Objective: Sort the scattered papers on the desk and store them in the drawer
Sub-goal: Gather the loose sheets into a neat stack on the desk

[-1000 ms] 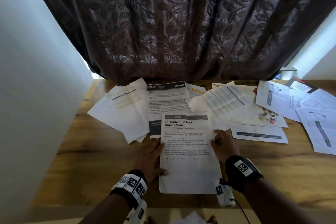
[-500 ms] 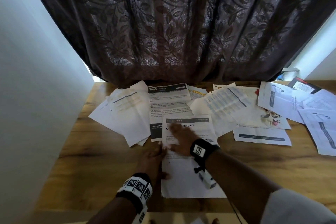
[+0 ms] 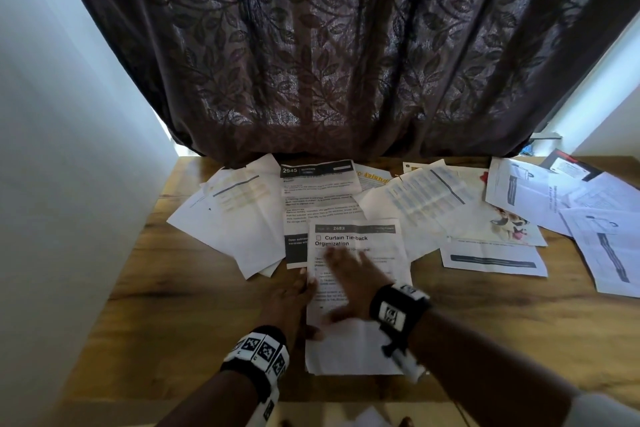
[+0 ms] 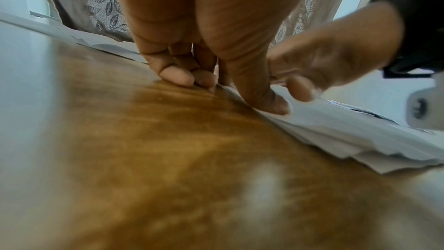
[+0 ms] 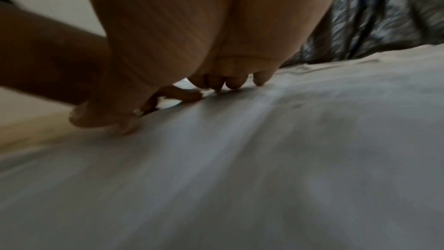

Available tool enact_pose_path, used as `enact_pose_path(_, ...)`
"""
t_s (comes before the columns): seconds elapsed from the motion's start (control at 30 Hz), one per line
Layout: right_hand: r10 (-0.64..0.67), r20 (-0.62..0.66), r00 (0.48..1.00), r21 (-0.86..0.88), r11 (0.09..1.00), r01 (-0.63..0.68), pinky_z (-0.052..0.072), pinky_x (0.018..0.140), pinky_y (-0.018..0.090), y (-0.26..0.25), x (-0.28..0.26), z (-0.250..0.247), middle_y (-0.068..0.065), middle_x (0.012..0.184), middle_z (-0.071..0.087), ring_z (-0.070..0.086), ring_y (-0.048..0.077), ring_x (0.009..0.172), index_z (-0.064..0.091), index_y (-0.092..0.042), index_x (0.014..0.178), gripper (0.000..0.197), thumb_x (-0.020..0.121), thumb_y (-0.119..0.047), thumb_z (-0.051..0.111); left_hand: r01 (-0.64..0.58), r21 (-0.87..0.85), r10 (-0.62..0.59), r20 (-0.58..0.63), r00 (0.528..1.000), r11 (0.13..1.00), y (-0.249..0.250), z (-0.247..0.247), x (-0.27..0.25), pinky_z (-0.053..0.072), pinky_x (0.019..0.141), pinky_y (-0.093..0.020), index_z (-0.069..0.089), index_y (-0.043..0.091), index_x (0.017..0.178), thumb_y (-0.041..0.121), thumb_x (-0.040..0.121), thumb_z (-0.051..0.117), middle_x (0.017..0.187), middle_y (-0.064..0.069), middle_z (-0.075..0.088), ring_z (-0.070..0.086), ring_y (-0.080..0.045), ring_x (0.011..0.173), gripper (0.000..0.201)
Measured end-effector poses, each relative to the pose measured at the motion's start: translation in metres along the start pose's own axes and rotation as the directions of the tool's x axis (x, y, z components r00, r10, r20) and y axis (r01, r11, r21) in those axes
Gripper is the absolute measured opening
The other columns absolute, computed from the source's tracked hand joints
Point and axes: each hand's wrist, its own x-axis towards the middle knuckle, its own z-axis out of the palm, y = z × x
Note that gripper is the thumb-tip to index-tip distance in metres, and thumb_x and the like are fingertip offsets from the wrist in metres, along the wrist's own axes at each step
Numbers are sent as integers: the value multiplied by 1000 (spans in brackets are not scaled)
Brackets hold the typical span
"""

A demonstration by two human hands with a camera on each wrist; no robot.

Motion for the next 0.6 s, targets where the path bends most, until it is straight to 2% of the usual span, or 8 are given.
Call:
enact_pose_path(0.07,-68,20,997,-20,997,69,1,125,54,-29,-3,19,11,167,-13,-8,29,155,-11,-10,158,134,71,-82,60,-39,44,39,-18,999,998,0,1,4,20,122,-38,18,26,155,49,74,76,164,0,4,19,-25,149,102)
enact_pose_path(0.13,-49,45,998,-30,998,51,-7,124,51,-33,-12,28,6,165,-21,-13,26,154,-13,-11,158,138,66,-84,59,-54,60,55,-5,998,997,2,0,4,20,122,-37,18,24,156,54,72,75,164,-2,5,20,-24,148,105)
enact_pose_path(0.27,67,106,992,-45,997,-63,-11,122,56,15,-40,23,-1,160,-33,-25,22,150,-24,-20,155,146,59,-92,59,-35,32,35,6,999,999,-3,-1,0,4,122,-36,10,23,156,52,78,72,164,-1,-4,5,-25,151,104)
enact_pose_path(0.43,233,125,964,-18,972,-233,-12,121,57,73,-79,17,-10,158,-38,-31,18,148,-33,-26,151,155,47,-100,56,-45,23,45,28,999,999,-1,-4,-4,1,121,-35,5,21,156,52,81,70,164,-2,-10,0,-25,151,104)
enact_pose_path(0.5,246,122,961,6,968,-249,-12,121,57,79,-83,18,-11,158,-37,-32,18,147,-32,-26,151,156,45,-100,56,-45,29,44,29,999,999,-2,-3,-6,-1,121,-35,3,22,156,55,78,71,163,-1,-11,-3,-25,151,109)
enact_pose_path(0.6,240,122,963,29,969,-246,-13,121,57,78,-83,19,-11,159,-37,-33,17,146,-32,-27,151,156,44,-99,56,-49,23,47,69,996,999,-5,1,-9,-5,120,-35,-5,25,156,64,67,75,161,4,-18,-11,-23,150,126)
